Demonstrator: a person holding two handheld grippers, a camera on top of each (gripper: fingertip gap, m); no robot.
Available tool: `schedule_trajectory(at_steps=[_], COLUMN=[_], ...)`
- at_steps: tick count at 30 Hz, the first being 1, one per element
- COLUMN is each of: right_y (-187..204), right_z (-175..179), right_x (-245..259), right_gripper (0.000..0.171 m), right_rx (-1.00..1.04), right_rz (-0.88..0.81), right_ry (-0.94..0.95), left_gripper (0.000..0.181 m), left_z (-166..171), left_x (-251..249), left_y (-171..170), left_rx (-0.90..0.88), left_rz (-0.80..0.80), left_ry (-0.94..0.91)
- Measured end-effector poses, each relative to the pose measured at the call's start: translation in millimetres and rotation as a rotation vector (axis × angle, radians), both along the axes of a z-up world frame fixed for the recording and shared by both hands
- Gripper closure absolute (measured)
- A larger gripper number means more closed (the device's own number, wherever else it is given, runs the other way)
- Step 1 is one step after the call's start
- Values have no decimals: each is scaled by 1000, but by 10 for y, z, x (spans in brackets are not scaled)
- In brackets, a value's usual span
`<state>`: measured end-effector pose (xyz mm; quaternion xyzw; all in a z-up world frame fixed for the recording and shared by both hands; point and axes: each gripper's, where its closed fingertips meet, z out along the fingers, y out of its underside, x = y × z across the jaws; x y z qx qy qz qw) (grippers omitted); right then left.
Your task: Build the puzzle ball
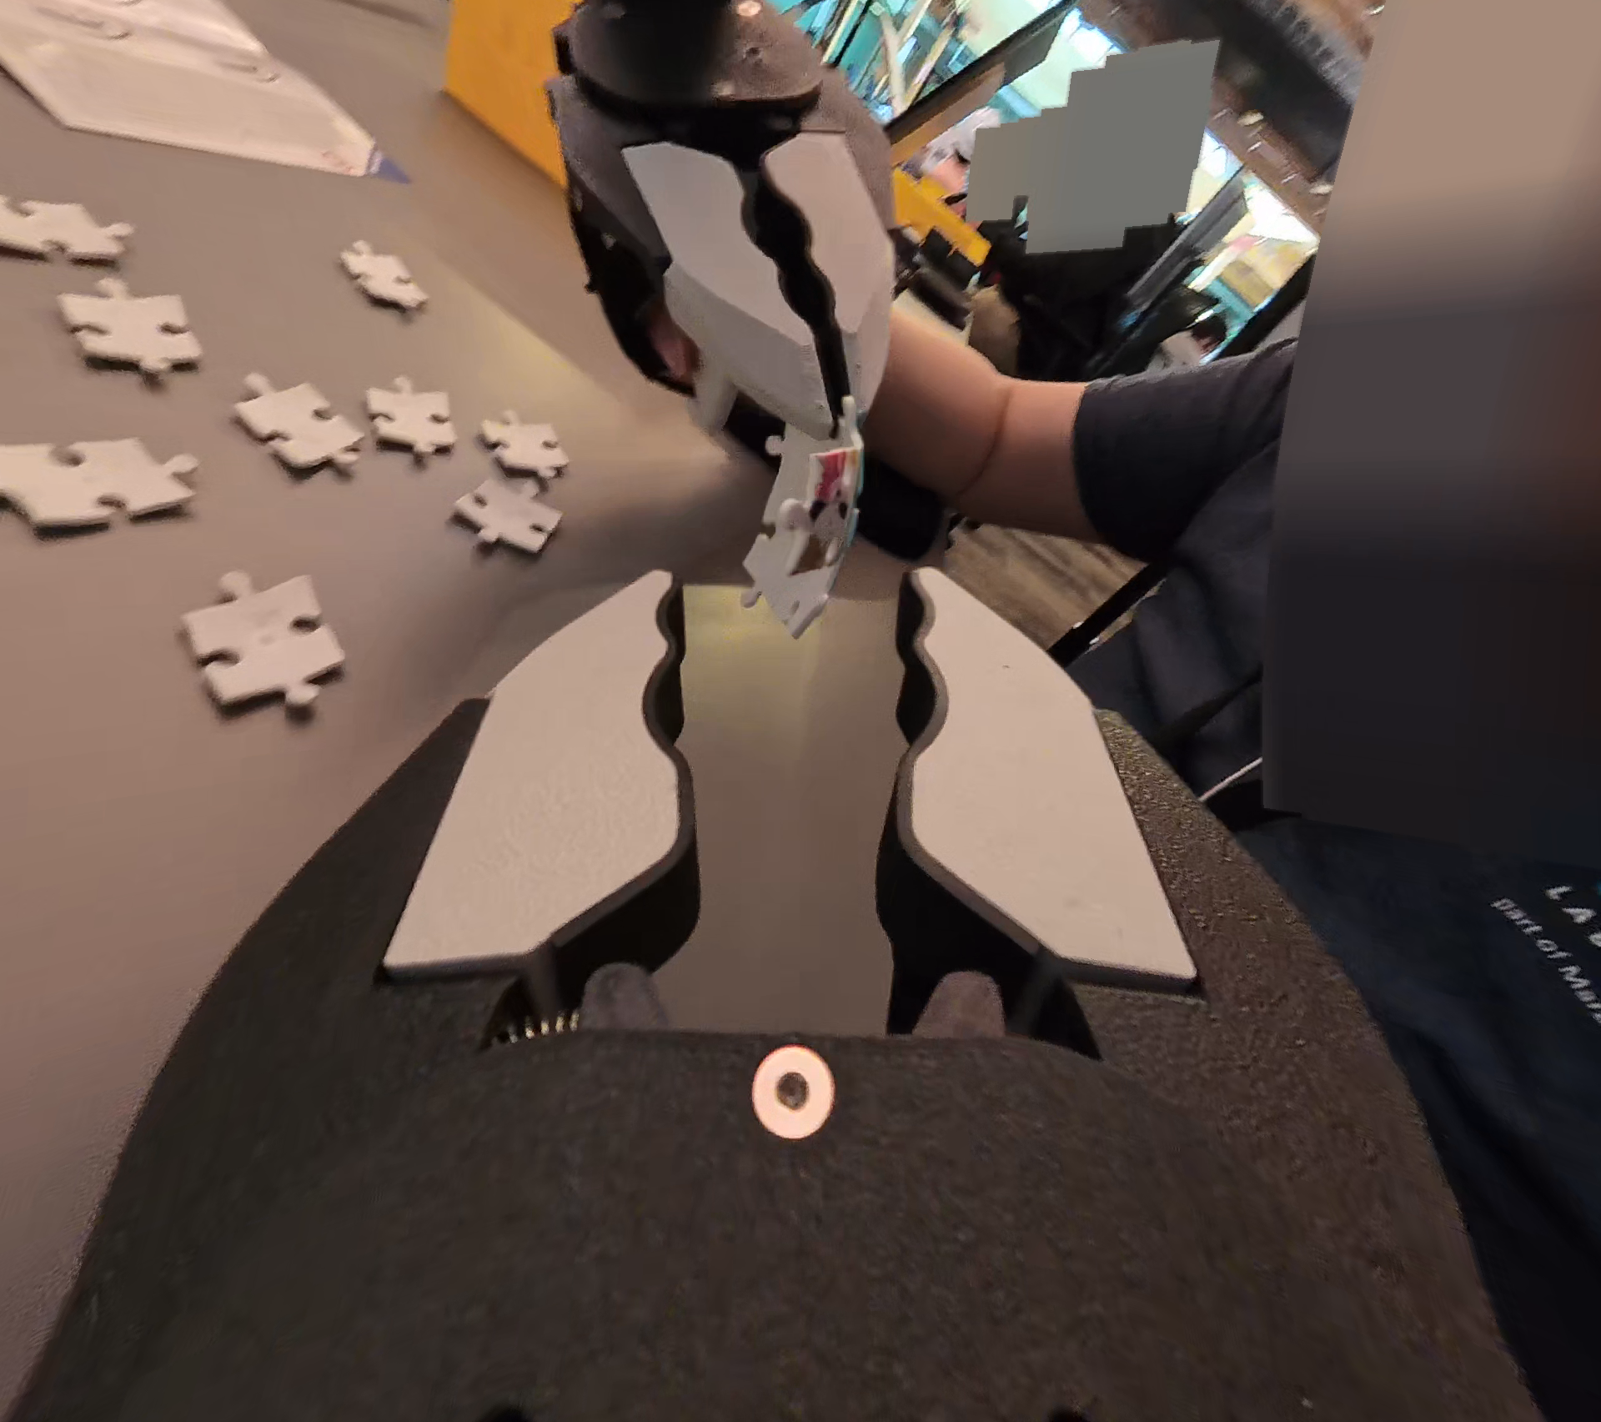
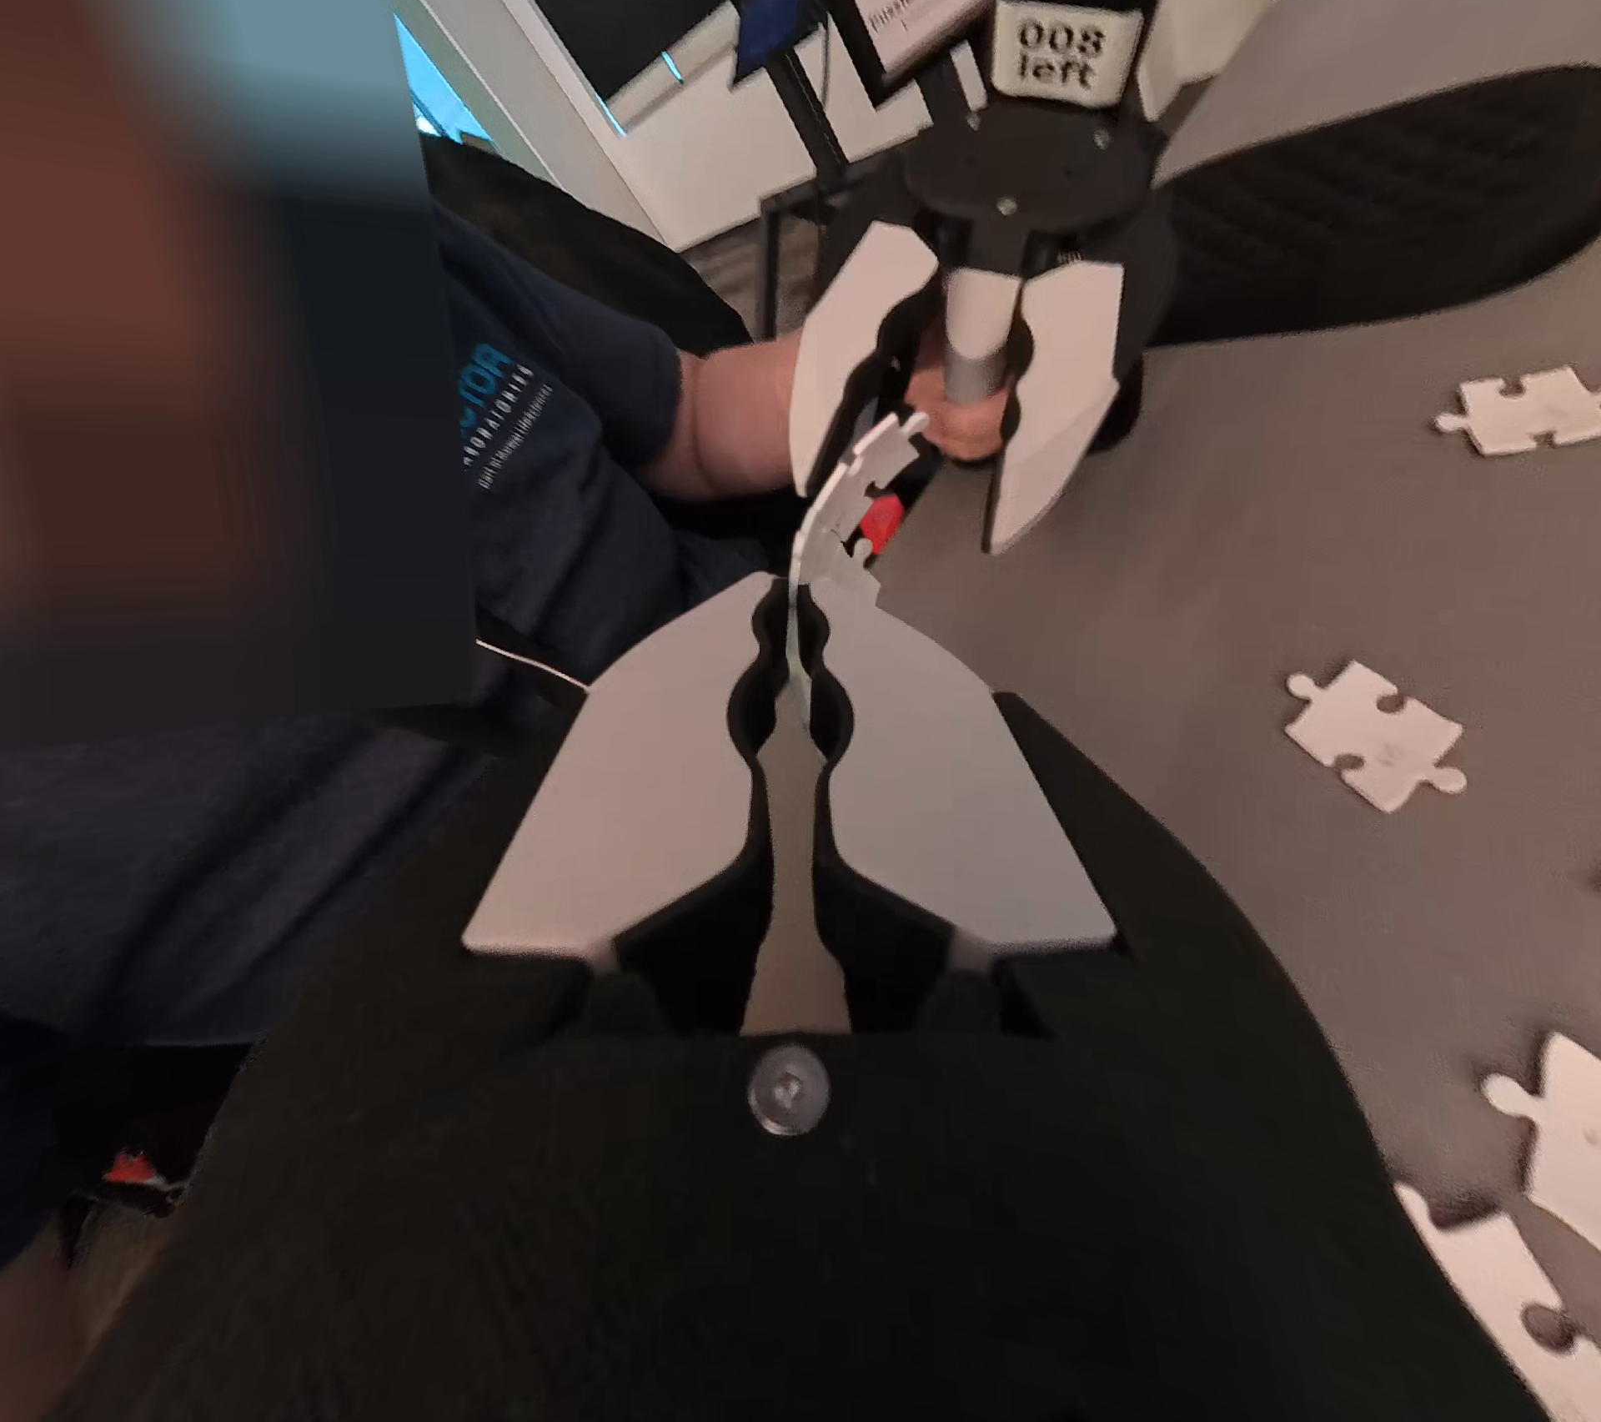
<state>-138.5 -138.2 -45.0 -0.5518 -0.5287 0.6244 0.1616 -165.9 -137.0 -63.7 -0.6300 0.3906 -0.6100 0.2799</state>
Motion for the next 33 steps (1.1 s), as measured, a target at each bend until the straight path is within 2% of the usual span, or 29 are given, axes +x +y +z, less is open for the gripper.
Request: schedule_trajectory(at_steps=[4, 10, 20, 29, 33], right_y=[-25, -6, 24, 42, 99], right_z=[113, 134, 179, 174, 140], right_x=[29, 23, 33, 31, 19], right_gripper=[168, 168, 168, 168, 155], right_rx=[-13, 7, 14, -2, 27], right_rz=[26, 10, -11, -16, -61], right_ry=[85, 110, 141, 146, 113], left_gripper=[139, 146, 176, 178, 179], left_z=[186, 223, 280, 314, 294], left_x=[77, 198, 202, 188, 193], left_y=[-59, -93, -94, -82, -74], left_rx=[-43, -43, -71, -93, -97], left_rz=[-43, -36, -33, -44, -42], left_ry=[-124, -134, -194, -215, -204])
